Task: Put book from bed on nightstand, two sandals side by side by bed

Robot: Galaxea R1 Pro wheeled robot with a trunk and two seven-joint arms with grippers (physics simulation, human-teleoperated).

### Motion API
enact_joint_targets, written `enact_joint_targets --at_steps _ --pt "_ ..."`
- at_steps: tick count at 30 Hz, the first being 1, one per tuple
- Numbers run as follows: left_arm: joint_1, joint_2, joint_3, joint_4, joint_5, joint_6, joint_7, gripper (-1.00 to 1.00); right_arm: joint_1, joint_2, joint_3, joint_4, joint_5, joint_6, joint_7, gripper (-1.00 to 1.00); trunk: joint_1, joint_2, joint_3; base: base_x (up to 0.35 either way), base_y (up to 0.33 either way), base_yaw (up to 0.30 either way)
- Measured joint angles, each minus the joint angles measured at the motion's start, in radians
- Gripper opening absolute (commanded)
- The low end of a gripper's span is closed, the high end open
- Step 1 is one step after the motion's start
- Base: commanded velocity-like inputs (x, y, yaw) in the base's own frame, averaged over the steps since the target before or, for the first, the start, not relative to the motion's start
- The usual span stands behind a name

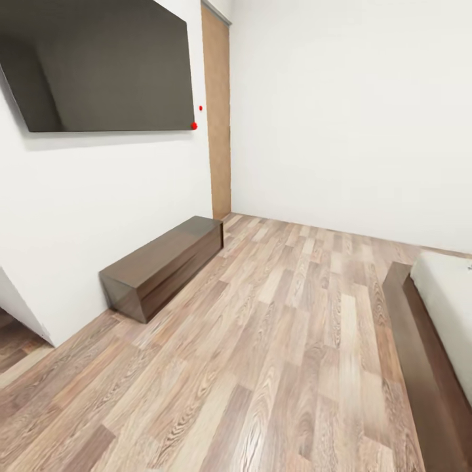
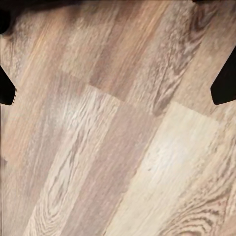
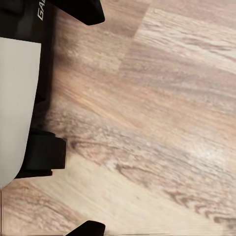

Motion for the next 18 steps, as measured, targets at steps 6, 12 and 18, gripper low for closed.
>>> enact_joint_targets --at_steps 6,12,18 --pt "0.0 0.0 0.0 0.0 0.0 0.0 0.0 1.0 0.0 0.0 0.0 0.0 0.0 0.0 0.0 1.0 0.0 0.0 0.0 0.0 0.0 -0.3" --pt "0.0 0.0 0.0 0.0 0.0 0.0 0.0 1.0 0.0 0.0 0.0 0.0 0.0 0.0 0.0 1.0 0.0 0.0 0.0 0.0 0.0 -0.3" --pt "0.0 0.0 -0.001 0.0 0.0 0.0 0.0 1.0 0.0 0.0 0.0 0.0 0.001 0.0 0.0 1.0 0.0 0.0 0.0 0.0 0.0 -0.3"
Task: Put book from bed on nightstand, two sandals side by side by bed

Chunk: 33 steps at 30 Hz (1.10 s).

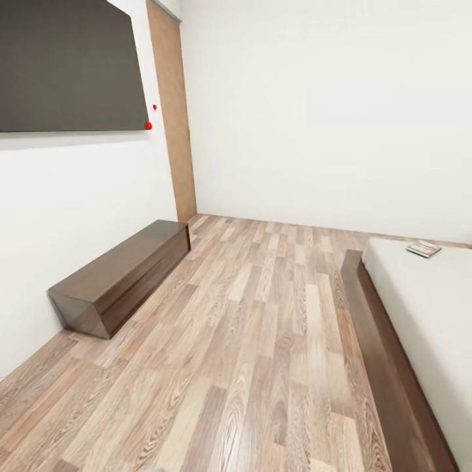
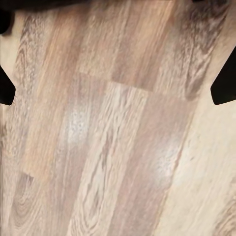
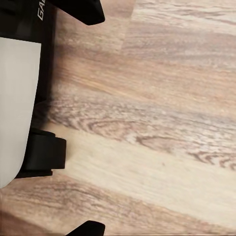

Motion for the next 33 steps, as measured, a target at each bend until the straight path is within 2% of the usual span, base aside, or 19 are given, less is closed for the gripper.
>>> enact_joint_targets --at_steps 22,33 --pt "0.0 0.0 0.0 0.0 0.0 0.0 0.0 1.0 0.0 0.0 0.0 0.0 0.001 0.0 0.0 1.0 0.0 0.0 0.0 0.0 0.0 -0.298" --pt "0.0 0.0 0.0 -0.001 0.0 0.0 0.0 1.0 0.0 0.0 0.0 0.0 -0.001 0.0 -0.001 1.0 0.0 0.0 0.0 0.0 0.0 -0.055"
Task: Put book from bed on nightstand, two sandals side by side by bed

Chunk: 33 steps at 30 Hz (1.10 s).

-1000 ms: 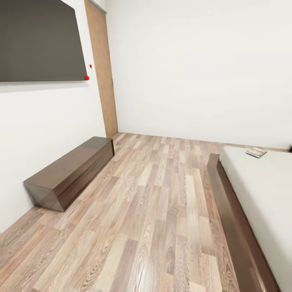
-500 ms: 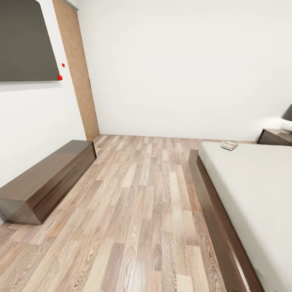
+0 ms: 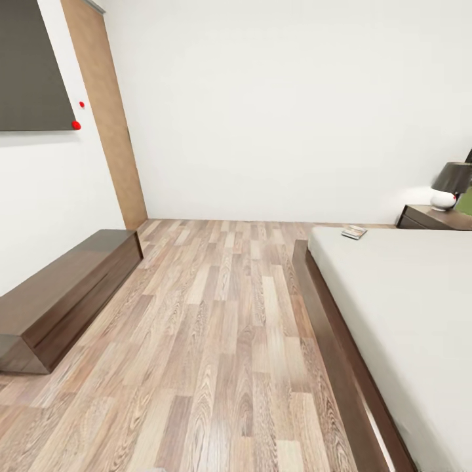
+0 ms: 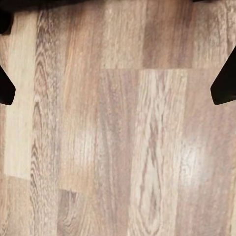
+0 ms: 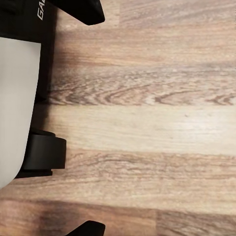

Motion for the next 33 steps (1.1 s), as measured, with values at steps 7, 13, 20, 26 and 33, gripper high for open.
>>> enact_joint_targets --at_steps 7,13,20,26,33 --pt "0.0 0.0 0.0 0.0 0.0 0.0 0.0 1.0 0.0 0.0 0.0 0.0 0.0 0.0 0.0 1.0 0.0 0.0 0.0 0.0 0.0 -0.001" --pt "0.0 0.0 0.0 0.001 0.0 0.0 0.0 1.0 0.0 0.0 0.0 0.0 0.0 0.0 0.001 1.0 0.0 0.0 0.001 0.0 0.0 0.0" --pt "0.0 0.0 0.0 0.001 0.0 0.0 0.0 1.0 0.0 0.0 0.0 0.0 0.0 0.0 0.001 1.0 0.0 0.0 0.012 0.0 0.0 0.0" --pt "0.0 0.0 -0.001 0.001 0.0 0.0 0.0 1.0 0.0 0.0 0.0 0.0 0.0 0.0 0.001 1.0 0.0 0.0 0.022 0.0 0.0 0.0" --pt "0.0 0.0 0.0 0.0 0.0 0.0 0.0 1.0 0.0 0.0 0.0 0.0 0.0 0.0 0.001 1.0 0.0 0.0 0.032 0.0 0.0 0.0"
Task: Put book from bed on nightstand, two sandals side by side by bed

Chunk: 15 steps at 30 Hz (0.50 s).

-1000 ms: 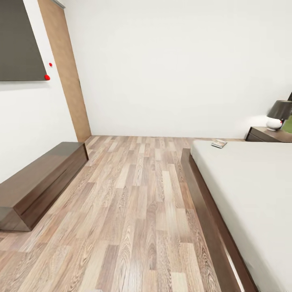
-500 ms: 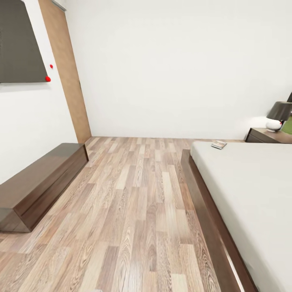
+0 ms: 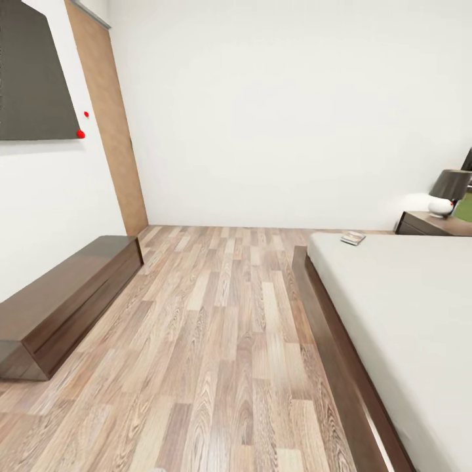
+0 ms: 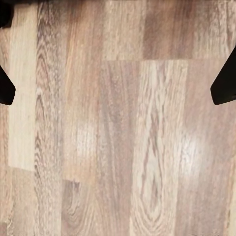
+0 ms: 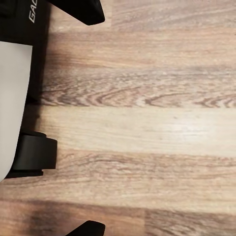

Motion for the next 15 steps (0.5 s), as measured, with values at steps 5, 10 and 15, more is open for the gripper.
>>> enact_joint_targets --at_steps 5,10,15 --pt "0.0 0.0 0.0 0.0 0.0 0.0 0.0 1.0 0.0 0.0 0.0 0.0 0.0 0.0 0.0 1.0 0.0 0.0 0.006 0.0 0.0 0.0" --pt "0.0 0.0 0.0 0.0 0.0 0.0 0.0 1.0 0.0 0.0 0.0 0.0 0.0 0.0 0.0 1.0 0.0 0.0 0.013 0.0 0.0 0.0" --pt "0.0 0.0 -0.001 0.001 0.0 0.0 0.0 1.0 0.0 0.0 0.0 0.0 0.0 0.0 0.0 1.0 0.0 0.0 0.02 0.0 0.0 0.0"
